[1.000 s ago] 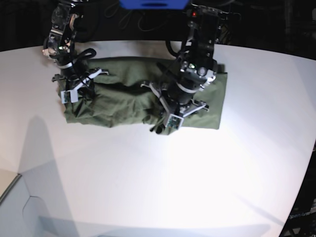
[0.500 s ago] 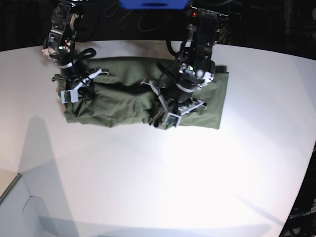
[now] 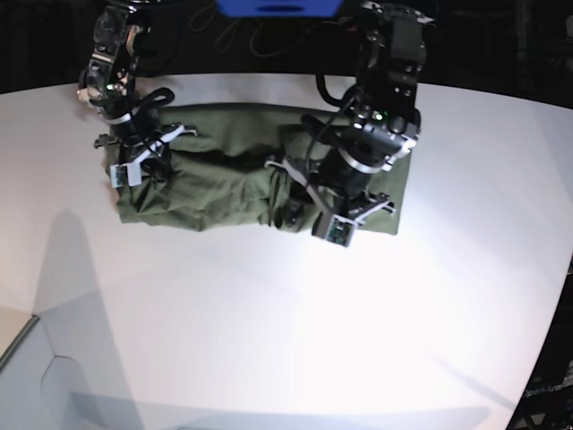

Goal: Layout the t-shirt on the table in an organized manner, then fold the t-shirt properly
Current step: 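Fold the strip end held by the left gripper toward the right gripper, then fold the strip end held by the right gripper over toward the left gripper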

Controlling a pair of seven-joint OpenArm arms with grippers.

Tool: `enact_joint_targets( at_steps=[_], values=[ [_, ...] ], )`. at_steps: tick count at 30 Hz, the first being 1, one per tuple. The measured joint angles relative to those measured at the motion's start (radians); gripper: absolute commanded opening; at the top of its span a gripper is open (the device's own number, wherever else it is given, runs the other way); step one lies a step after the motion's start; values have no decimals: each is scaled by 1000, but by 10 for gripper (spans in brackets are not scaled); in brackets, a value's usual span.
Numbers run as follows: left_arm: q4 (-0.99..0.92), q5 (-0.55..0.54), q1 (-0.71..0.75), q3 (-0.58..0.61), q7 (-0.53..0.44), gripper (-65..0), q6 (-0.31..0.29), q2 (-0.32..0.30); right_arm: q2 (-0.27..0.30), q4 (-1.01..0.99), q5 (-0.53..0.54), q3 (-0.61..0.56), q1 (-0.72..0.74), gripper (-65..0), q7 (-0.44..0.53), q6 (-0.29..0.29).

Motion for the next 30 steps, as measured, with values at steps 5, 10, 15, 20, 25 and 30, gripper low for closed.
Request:
enact_joint_targets(
  at_steps=[5, 10, 15, 20, 25, 30],
  values=[
    [-85, 0, 11, -183, 4, -642, 3, -27, 3, 0, 0, 0, 0, -650, 0, 1],
    [-163, -2, 2, -292, -8, -631, 0, -30, 3, 11, 0, 0, -2, -526, -10, 4],
    [-268, -8, -37, -288, -7, -631, -6, -56, -1, 130, -44, -2, -60, -345, -84, 7],
    [-290, -7, -45, -290, -13, -631, -5, -58, -3, 232, -41, 21, -63, -228, -75, 8],
    [-285, -7, -48, -290, -11, -631, -5, -57, -3, 206, -42, 112, 5, -206, -158, 5],
    [-284, -7, -44, -289, -12, -631, -5, -55, 5, 67, -39, 194, 126, -206, -291, 8]
  ],
)
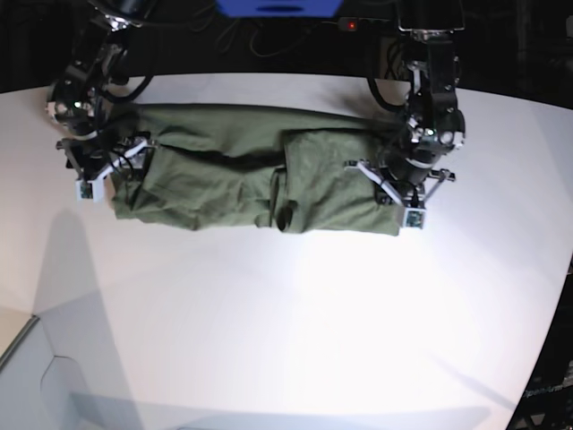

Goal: Layout the t-shirt on the table in an organized manner, then fold the t-shirt properly
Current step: 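Fold the strip end held by the right gripper over toward the left gripper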

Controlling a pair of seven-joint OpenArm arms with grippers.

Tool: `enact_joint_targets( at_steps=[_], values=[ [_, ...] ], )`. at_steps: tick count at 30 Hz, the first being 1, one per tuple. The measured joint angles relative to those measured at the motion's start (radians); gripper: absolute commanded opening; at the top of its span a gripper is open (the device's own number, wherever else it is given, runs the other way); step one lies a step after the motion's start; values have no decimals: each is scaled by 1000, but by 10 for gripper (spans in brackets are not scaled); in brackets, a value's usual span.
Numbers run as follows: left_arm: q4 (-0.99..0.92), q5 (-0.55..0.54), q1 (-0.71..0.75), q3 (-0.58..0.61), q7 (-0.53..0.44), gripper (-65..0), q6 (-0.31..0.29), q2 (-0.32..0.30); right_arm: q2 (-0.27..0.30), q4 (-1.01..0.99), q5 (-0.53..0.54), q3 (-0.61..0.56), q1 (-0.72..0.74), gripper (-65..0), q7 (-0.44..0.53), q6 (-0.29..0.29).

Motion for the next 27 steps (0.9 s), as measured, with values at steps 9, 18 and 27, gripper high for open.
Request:
enact_joint_targets(
  at_steps=[9, 18, 27],
  values=[
    [0, 0, 2, 1, 0, -631, 0, 0, 19, -63, 22, 20, 29, -206, 17, 3],
    [-1, 0, 1, 1, -1, -631, 0, 0, -5, -60, 21, 20, 18, -331, 35, 115],
    [-2, 0, -1, -2, 0, -631, 0, 0, -13, -67, 46, 18, 18, -650, 21, 124]
  ],
)
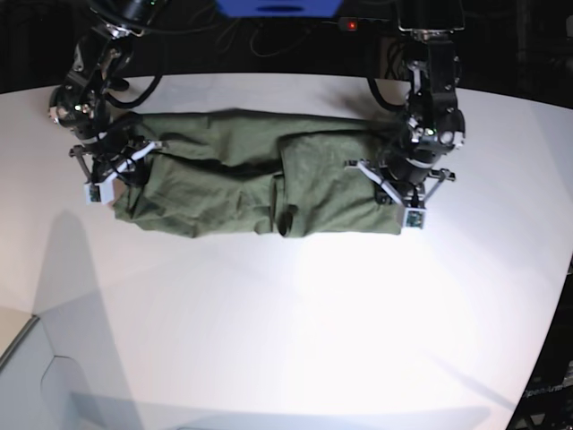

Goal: Layout the t-shirt on the table in an organized manner, then fold the t-shirt properly
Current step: 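Fold the strip end held by the right gripper over toward the left gripper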

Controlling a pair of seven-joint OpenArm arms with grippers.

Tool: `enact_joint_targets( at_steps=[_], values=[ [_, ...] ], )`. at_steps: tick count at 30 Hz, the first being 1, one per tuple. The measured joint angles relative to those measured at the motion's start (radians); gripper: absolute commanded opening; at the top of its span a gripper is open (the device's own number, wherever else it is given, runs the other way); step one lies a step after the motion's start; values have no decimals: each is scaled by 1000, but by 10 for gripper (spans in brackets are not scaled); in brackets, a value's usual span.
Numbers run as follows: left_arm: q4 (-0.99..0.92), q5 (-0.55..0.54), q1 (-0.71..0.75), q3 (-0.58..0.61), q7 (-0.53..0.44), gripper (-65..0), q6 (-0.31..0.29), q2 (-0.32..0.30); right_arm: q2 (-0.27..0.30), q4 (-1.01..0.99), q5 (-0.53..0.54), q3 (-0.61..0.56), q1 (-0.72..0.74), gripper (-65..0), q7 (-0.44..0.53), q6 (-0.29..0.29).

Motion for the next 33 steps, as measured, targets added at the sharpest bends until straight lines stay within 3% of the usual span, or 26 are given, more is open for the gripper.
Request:
enact_joint_targets(
  at_steps=[12, 22, 33],
  values=[
    [249, 0, 23, -3, 8, -631, 2, -6, -3, 150, -51, -1, -6, -650, -64, 6],
    [78, 15, 46, -218, 22, -648, 15, -20, -6, 271, -53, -76, -44, -650, -65, 6],
    [-8, 0, 49, -84, -23, -649, 8, -24, -27, 409, -53, -196, -101, -650, -70, 6]
  ],
)
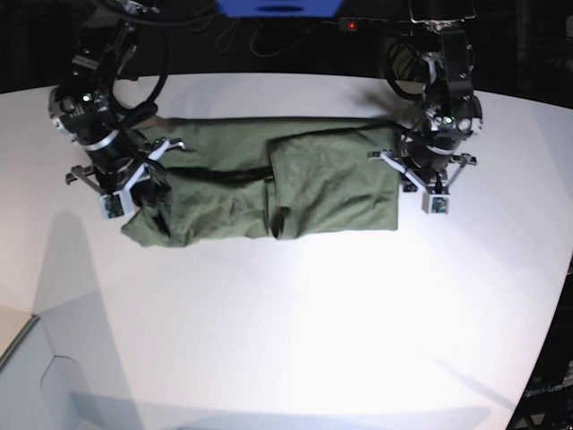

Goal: Layout the t-shirt on the table in an organized manner, then fold the t-shirt properly
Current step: 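Fold the strip end held by the right gripper over toward the left gripper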

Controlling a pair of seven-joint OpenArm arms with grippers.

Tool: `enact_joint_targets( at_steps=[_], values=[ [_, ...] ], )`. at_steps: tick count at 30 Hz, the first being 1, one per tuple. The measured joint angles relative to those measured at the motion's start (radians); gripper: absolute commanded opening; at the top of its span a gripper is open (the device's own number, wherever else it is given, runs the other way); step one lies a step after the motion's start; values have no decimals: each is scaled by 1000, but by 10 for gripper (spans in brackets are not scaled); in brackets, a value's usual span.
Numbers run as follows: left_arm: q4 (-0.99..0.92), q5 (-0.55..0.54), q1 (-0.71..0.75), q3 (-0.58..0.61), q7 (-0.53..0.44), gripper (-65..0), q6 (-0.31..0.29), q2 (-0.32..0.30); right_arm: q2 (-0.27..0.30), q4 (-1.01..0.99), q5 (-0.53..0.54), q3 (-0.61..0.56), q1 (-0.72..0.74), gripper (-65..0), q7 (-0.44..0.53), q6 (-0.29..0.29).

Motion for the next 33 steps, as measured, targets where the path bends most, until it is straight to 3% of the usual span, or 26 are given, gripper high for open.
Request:
enact_joint_targets(
  at_steps=[10, 20, 33],
  values=[
    [-11, -4, -5, 0, -12, -649, 0, 2, -12, 68, -1, -279, -24, -650, -1, 0],
    [-10, -4, -2, -1, -15, -649, 0, 2, -8, 43, 0, -563, 43, -650, 6, 0],
    [-7, -7, -1, -2, -11, -649, 0, 5, -19, -171, -4, -770, 148, -650, 2, -8]
  ],
)
